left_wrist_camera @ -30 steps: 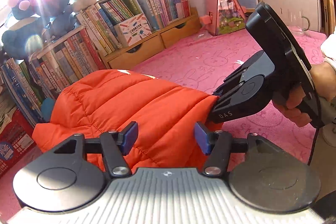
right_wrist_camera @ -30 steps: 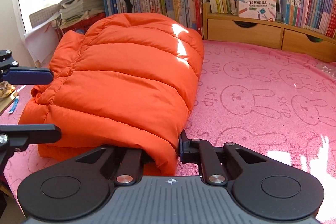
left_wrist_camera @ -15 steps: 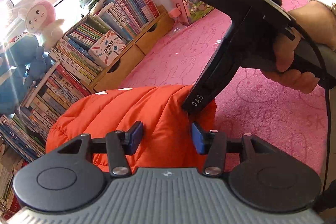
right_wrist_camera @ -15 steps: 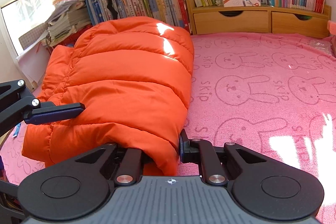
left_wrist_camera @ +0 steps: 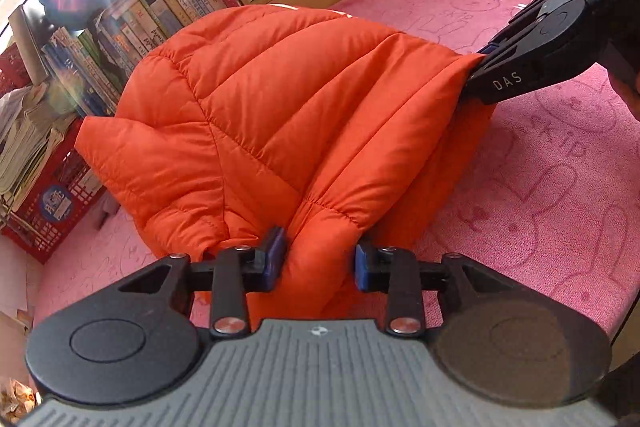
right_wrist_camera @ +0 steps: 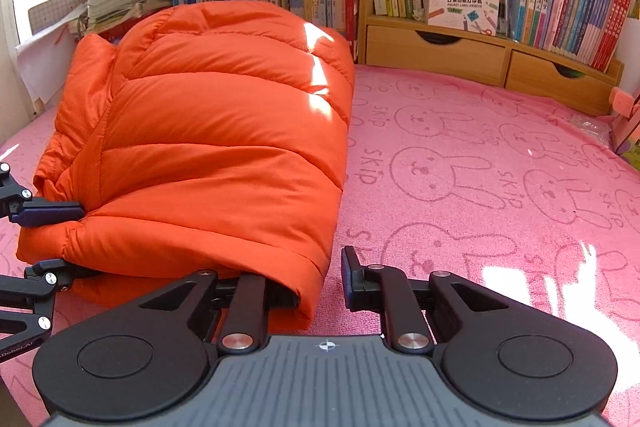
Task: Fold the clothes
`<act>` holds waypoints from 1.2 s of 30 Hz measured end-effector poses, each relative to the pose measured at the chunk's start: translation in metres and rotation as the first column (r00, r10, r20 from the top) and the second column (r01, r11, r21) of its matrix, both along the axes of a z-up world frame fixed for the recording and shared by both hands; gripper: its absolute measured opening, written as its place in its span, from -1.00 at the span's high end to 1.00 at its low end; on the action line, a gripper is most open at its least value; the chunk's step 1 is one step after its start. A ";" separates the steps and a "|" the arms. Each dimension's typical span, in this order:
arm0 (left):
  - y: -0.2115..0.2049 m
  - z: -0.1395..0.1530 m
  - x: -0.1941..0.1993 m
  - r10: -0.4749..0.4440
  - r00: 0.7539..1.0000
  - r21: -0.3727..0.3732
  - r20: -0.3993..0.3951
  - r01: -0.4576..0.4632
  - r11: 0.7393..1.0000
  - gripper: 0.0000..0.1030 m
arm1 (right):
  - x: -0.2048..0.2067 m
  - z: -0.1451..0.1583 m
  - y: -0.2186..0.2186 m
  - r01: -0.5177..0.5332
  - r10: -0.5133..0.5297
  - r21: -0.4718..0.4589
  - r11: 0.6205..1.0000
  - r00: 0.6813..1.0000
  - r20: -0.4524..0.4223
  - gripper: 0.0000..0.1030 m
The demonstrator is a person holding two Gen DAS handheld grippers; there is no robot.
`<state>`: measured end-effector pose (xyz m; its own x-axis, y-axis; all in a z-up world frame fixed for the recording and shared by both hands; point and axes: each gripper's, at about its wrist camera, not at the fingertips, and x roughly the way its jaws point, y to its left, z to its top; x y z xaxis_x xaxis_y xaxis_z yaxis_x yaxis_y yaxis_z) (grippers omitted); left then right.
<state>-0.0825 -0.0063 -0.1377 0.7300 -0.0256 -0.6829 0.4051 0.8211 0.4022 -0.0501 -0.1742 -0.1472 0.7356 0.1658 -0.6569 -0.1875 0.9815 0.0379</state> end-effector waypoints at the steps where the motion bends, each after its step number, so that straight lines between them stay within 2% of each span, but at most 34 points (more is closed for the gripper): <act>1: 0.006 0.001 -0.001 0.030 0.999 -0.012 -0.015 -0.031 0.999 0.36 | 0.000 0.000 -0.001 -0.004 0.004 0.004 1.000 1.000 -0.004 0.64; 4: 0.026 0.018 0.004 0.147 0.985 -0.122 -0.086 -0.157 0.980 0.36 | 0.004 0.004 -0.006 -0.007 0.012 0.103 0.995 0.999 -0.045 0.66; 6: 0.038 0.030 0.007 0.244 0.961 -0.199 -0.130 -0.266 0.943 0.36 | 0.006 0.007 -0.007 0.002 0.008 0.145 0.989 0.998 -0.066 0.69; 7: 0.045 0.034 0.007 0.310 0.939 -0.211 -0.149 -0.337 0.918 0.34 | 0.005 0.009 -0.004 -0.002 0.011 0.146 0.989 0.998 -0.065 0.70; 8: 0.053 0.034 0.008 0.392 0.904 -0.198 -0.171 -0.421 0.885 0.31 | 0.004 0.011 -0.002 0.000 0.009 0.135 0.991 0.998 -0.060 0.72; 9: 0.065 0.029 0.007 0.479 0.855 -0.183 -0.197 -0.512 0.839 0.38 | 0.003 0.012 0.000 0.002 0.005 0.122 0.993 0.999 -0.055 0.74; 10: 0.084 0.026 0.004 0.561 0.788 -0.202 -0.255 -0.611 0.766 0.40 | 0.004 0.012 -0.001 0.020 -0.013 0.122 0.992 0.998 -0.062 0.75; 11: 0.105 0.023 0.000 0.630 0.707 -0.220 -0.322 -0.703 0.677 0.45 | 0.007 0.011 -0.005 0.058 -0.046 0.145 0.988 0.995 -0.089 0.76; 12: 0.115 0.023 -0.006 0.611 0.686 -0.308 -0.394 -0.725 0.616 0.46 | 0.009 0.011 -0.010 0.095 -0.075 0.181 0.979 0.990 -0.118 0.77; 13: 0.124 0.023 -0.013 0.567 0.681 -0.404 -0.463 -0.732 0.549 0.46 | 0.011 0.011 -0.014 0.123 -0.093 0.216 0.969 0.986 -0.142 0.77; 14: 0.132 0.023 -0.020 0.513 0.679 -0.490 -0.525 -0.735 0.470 0.43 | 0.013 0.013 -0.017 0.143 -0.105 0.250 0.958 0.981 -0.160 0.78; 15: 0.140 0.024 -0.027 0.452 0.678 -0.564 -0.579 -0.734 0.379 0.29 | 0.013 0.014 -0.021 0.162 -0.113 0.285 0.945 0.977 -0.182 0.78; 16: 0.149 0.024 -0.034 0.383 0.681 -0.624 -0.624 -0.730 0.279 0.20 | 0.014 0.015 -0.024 0.182 -0.120 0.320 0.930 0.972 -0.204 0.78; 18: 0.136 0.012 -0.039 0.263 0.680 -0.679 -0.684 -0.726 0.112 0.12 | 0.015 0.017 -0.026 0.208 -0.133 0.347 0.915 0.965 -0.228 0.78; 21: 0.105 -0.015 -0.034 0.148 0.648 -0.661 -0.748 -0.747 -0.072 0.04 | 0.017 0.020 -0.030 0.246 -0.151 0.382 0.891 0.953 -0.263 0.79; 25: 0.069 -0.046 -0.017 0.074 0.634 -0.628 -0.770 -0.733 -0.262 0.04 | 0.019 0.025 -0.033 0.290 -0.170 0.417 0.861 0.938 -0.302 0.79; 26: 0.064 -0.051 -0.013 0.073 0.628 -0.618 -0.775 -0.728 -0.296 0.04 | 0.018 0.026 -0.032 0.287 -0.170 0.408 0.867 0.939 -0.299 0.79; 27: 0.060 -0.054 -0.010 0.095 0.613 -0.608 -0.784 -0.728 -0.316 0.05 | 0.017 0.027 -0.031 0.282 -0.170 0.397 0.874 0.941 -0.294 0.79; 29: 0.060 -0.055 -0.008 0.154 0.598 -0.609 -0.786 -0.710 -0.352 0.26 | 0.016 0.030 -0.028 0.272 -0.169 0.374 0.887 0.944 -0.285 0.79; 31: 0.071 -0.048 -0.012 0.238 0.582 -0.627 -0.778 -0.695 -0.352 0.38 | 0.014 0.031 -0.025 0.247 -0.164 0.320 0.915 0.951 -0.264 0.79; 33: 0.088 -0.040 -0.020 0.333 0.565 -0.654 -0.755 -0.682 -0.328 0.51 | 0.012 0.031 -0.024 0.227 -0.157 0.285 0.931 0.956 -0.247 0.79; 34: 0.101 -0.037 -0.025 0.370 0.553 -0.662 -0.747 -0.674 -0.328 0.53 | 0.010 0.030 -0.024 0.215 -0.150 0.270 0.939 0.959 -0.243 0.79; 36: 0.123 -0.031 -0.037 0.446 0.512 -0.669 -0.734 -0.658 -0.345 0.57 | 0.008 0.029 -0.023 0.196 -0.134 0.254 0.947 0.961 -0.244 0.79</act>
<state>-0.1194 0.1172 -0.1683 0.7679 -0.2293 -0.5981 -0.5546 0.2292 -0.7999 -0.0420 -0.1970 -0.1186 0.6096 0.2508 -0.7520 0.0202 0.9434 0.3310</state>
